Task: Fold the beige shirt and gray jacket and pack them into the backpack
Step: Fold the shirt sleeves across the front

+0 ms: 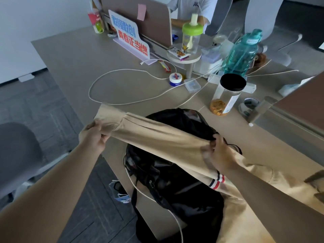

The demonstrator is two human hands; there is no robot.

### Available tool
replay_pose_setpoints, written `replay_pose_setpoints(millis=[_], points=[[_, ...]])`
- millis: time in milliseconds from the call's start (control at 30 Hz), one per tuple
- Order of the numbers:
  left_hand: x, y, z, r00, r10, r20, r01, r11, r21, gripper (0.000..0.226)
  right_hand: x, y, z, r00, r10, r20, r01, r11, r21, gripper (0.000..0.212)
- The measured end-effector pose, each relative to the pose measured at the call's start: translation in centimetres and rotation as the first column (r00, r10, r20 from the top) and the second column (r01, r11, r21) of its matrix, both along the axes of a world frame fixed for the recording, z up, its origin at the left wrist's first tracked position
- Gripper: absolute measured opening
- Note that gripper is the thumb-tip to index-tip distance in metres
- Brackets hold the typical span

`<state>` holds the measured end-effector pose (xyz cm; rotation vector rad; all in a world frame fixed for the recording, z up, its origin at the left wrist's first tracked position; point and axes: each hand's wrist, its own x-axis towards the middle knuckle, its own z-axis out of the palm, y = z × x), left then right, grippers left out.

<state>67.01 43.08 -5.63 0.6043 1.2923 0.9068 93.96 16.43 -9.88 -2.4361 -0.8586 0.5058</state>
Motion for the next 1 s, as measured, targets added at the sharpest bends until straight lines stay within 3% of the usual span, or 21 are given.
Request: replay_pose_setpoints(millis=[33, 100, 167, 233, 333, 433, 500, 600, 667, 733, 800, 900, 1000], points=[[0.4, 0.4, -0.5, 1.000, -0.020, -0.024, 0.019, 0.999, -0.037, 0.016, -0.6, -0.6, 0.1, 0.997, 0.067, -0.038, -0.070, 0.996, -0.059, 0.052], [1.1, 0.5, -1.7, 0.956, -0.123, -0.266, 0.104, 0.991, -0.086, 0.036, -1.6, -2.5, -0.3, 0.988, 0.153, -0.009, -0.153, 0.980, -0.123, 0.058], [2.5, -1.1, -2.0, 0.787, -0.154, -0.598, 0.189, 0.982, -0.005, 0.048, -2.2, -5.2, -1.0, 0.976, 0.170, 0.137, -0.153, 0.981, -0.123, 0.061], [4.9, -4.3, -1.3, 0.671, -0.134, -0.729, 0.330, 0.935, 0.133, 0.057, -2.4, -8.1, -2.0, 0.967, 0.138, 0.214, -0.108, 0.983, -0.149, 0.060], [9.2, -10.7, -0.3, 0.595, -0.231, -0.769, 0.597, 0.768, 0.232, 0.058, -3.0, -13.1, -2.5, 0.975, -0.006, 0.221, 0.044, 0.985, -0.169, 0.054], [12.9, -18.4, -0.5, 0.475, -0.348, -0.808, 0.815, 0.521, 0.255, 0.044, -3.5, -18.4, -3.1, 0.982, -0.114, 0.153, 0.154, 0.946, -0.285, 0.062], [15.1, -23.7, -1.2, 0.393, -0.433, -0.811, 0.902, 0.355, 0.247, 0.038, -3.1, -21.9, -2.6, 0.977, -0.196, 0.089, 0.213, 0.937, -0.277, 0.068], [18.6, -31.0, -2.4, 0.242, -0.516, -0.822, 0.968, 0.072, 0.239, 0.037, -1.5, -27.4, -1.8, 0.975, -0.213, 0.062, 0.222, 0.945, -0.240, 0.052], [21.0, -35.1, -3.0, 0.136, -0.505, -0.852, 0.974, -0.087, 0.207, 0.037, -0.3, -31.3, -1.9, 0.936, -0.345, 0.069, 0.351, 0.912, -0.212, 0.052], [22.8, -38.8, -3.6, 0.045, -0.500, -0.865, 0.963, -0.210, 0.171, 0.039, 0.1, -35.4, -3.0, 0.878, -0.474, 0.072, 0.472, 0.827, -0.305, 0.060], [24.3, -42.1, -4.3, -0.031, -0.516, -0.856, 0.935, -0.318, 0.158, 0.040, -1.2, -39.3, -3.8, 0.857, -0.513, 0.052, 0.480, 0.757, -0.443, 0.068], [25.7, -45.9, -6.5, -0.265, -0.355, -0.896, 0.860, -0.507, -0.054, 0.044, -3.9, -44.7, -4.5, 0.841, -0.540, -0.029, 0.408, 0.669, -0.621, 0.075], [25.2, -48.0, -9.5, -0.575, -0.076, -0.815, 0.705, -0.551, -0.446, 0.074, -5.1, -47.1, -5.4, 0.821, -0.564, -0.091, 0.337, 0.607, -0.720, 0.094]])
